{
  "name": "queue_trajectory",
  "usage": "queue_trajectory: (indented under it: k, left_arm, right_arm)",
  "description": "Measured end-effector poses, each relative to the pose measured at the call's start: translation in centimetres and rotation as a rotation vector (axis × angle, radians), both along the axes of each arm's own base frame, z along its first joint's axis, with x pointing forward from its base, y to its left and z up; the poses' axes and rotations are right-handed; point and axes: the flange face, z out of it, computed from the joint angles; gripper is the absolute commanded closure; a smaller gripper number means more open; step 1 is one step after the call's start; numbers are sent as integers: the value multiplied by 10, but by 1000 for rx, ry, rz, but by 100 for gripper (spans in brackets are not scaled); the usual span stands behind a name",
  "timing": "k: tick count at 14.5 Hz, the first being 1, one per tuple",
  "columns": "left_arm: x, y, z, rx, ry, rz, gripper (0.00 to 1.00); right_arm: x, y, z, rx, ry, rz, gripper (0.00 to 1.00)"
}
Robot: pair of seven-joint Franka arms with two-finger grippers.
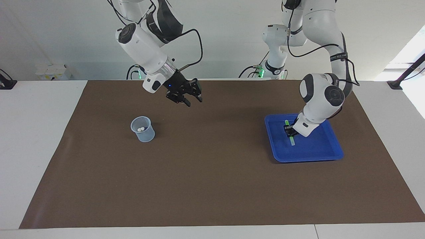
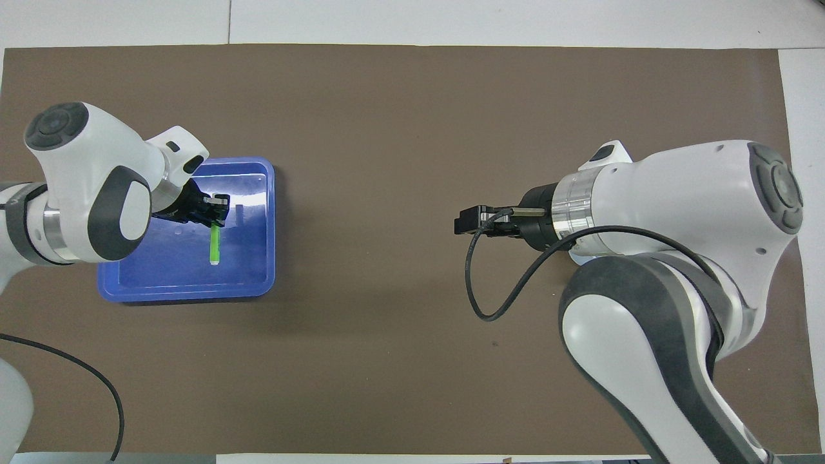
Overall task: Transfer and insert pens with both arms
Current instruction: 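Grasp the green pen with the left gripper while the right gripper withdraws, then lift the green pen toward the right gripper with the left gripper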
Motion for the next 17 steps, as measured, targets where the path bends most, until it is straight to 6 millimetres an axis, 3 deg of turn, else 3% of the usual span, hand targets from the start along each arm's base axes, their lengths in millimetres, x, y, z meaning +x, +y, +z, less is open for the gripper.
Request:
queue_trajectory:
  k: [4, 9, 12, 15, 17]
  left_arm:
    - [1, -25, 76, -35, 113, 316, 100]
    - [-27, -104, 130, -117, 292, 845, 100]
    - [-44, -147, 138, -151, 410, 1012, 100]
    - [-62, -183, 122, -261, 460, 1141, 100]
    - [-81, -195, 110, -303, 488, 1182, 100]
  right_arm:
    - [0, 0, 0, 1, 9, -14, 37]
    - [-1, 4, 3, 102, 57, -69, 32]
    - [0, 8, 7, 201, 123, -166, 26]
    - [1, 9, 11, 253, 153, -211, 27]
    - [-3, 19, 16, 259, 140, -211, 28]
